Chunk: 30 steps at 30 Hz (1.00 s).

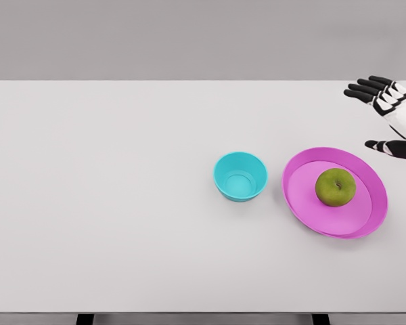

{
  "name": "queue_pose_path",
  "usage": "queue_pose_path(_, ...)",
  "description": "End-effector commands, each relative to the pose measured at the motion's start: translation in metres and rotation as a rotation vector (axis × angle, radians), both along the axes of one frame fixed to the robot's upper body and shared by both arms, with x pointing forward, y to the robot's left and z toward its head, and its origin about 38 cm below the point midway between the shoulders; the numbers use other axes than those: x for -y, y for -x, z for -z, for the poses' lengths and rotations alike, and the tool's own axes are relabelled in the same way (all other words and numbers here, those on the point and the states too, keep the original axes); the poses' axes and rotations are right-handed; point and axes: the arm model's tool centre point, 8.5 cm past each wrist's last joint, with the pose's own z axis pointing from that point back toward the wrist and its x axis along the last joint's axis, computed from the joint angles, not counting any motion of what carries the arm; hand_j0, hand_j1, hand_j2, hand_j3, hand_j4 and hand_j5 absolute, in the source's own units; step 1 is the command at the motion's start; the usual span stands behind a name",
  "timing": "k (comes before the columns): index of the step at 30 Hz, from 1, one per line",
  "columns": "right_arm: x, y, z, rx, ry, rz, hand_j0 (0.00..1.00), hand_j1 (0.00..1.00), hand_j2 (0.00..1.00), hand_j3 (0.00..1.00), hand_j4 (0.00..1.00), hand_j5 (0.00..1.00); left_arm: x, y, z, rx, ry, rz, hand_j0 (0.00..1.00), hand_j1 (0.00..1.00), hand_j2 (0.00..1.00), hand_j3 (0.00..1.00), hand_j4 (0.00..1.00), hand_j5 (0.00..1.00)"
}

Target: Put the apple from the pink plate into the blue bowl with your right arm

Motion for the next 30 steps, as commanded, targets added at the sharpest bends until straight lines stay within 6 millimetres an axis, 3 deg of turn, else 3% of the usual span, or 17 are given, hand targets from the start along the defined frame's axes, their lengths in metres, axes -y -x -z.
queue_pose_path(1,-0.001,0.000,0.000,-0.008,0.007,-0.004,1.00,1.00,1.00,1.00,1.00,1.00,0.000,0.000,0.000,0.000,0.000,0.000,1.00,1.00,1.00,1.00,1.00,1.00)
queue_pose_path(4,0.010,-0.003,-0.008,0.003,0.017,0.024,1.00,1.00,1.00,1.00,1.00,1.00,0.000,0.000,0.000,0.000,0.000,0.000,1.00,1.00,1.00,1.00,1.00,1.00)
queue_pose_path(7,0.032,-0.003,0.006,-0.050,0.052,0.085,1.00,1.00,1.00,1.00,1.00,1.00,0.000,0.000,0.000,0.000,0.000,0.000,1.00,1.00,1.00,1.00,1.00,1.00)
queue_pose_path(10,0.029,-0.002,0.023,-0.281,0.273,0.042,1.00,1.00,1.00,1.00,1.00,1.00,0.000,0.000,0.000,0.000,0.000,0.000,1.00,1.00,1.00,1.00,1.00,1.00)
queue_pose_path(13,0.024,0.002,0.013,-0.385,0.437,0.005,1.00,1.00,1.00,1.00,1.00,1.00,0.000,0.000,0.000,0.000,0.000,0.000,1.00,1.00,1.00,1.00,1.00,1.00)
queue_pose_path(16,0.020,0.003,0.012,-0.403,0.471,-0.011,1.00,1.00,1.00,1.00,1.00,1.00,0.000,0.000,0.000,0.000,0.000,0.000,1.00,1.00,1.00,1.00,1.00,1.00)
queue_pose_path(23,-0.009,0.000,0.042,-0.481,0.510,-0.110,1.00,1.00,1.00,1.00,1.00,1.00,0.000,0.000,0.000,0.000,0.000,0.000,1.00,1.00,1.00,1.00,1.00,1.00)
queue_pose_path(27,-0.008,0.002,0.046,-0.513,0.541,-0.116,1.00,1.00,1.00,1.00,1.00,1.00,0.000,0.000,0.000,0.000,0.000,0.000,1.00,1.00,1.00,1.00,1.00,1.00)
queue_pose_path(30,-0.011,-0.005,0.038,-0.490,0.544,-0.118,1.00,1.00,1.00,1.00,1.00,1.00,0.000,0.000,0.000,0.000,0.000,0.000,1.00,1.00,1.00,1.00,1.00,1.00)
